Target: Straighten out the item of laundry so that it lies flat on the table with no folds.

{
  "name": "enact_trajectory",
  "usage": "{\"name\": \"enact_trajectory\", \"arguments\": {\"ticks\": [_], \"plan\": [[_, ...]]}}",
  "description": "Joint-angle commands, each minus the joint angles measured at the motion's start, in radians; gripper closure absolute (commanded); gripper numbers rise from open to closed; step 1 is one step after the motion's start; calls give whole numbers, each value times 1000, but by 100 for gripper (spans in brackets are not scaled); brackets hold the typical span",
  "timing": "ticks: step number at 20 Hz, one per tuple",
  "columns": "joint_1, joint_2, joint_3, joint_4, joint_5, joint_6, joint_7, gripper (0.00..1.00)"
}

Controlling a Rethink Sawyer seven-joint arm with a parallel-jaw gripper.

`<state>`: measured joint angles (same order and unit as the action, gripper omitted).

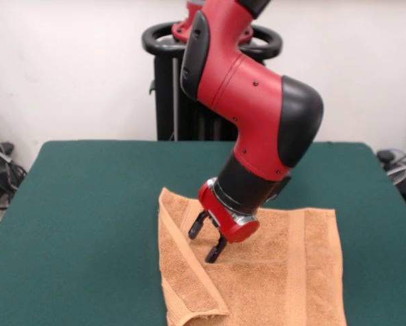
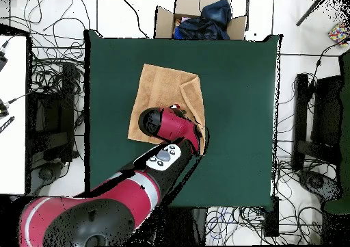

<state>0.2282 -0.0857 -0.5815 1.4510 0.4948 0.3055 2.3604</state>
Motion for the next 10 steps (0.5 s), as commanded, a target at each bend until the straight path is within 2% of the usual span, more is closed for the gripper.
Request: {"name": "enact_trajectory", "arguments": {"ticks": [1,5,10], "plan": [[9,93,-19,-73,-20,-74,143,0],[44,142,-82,-88,-1,-62,176,0],[117,261,-208,-119,68,-59,275,0]]}}
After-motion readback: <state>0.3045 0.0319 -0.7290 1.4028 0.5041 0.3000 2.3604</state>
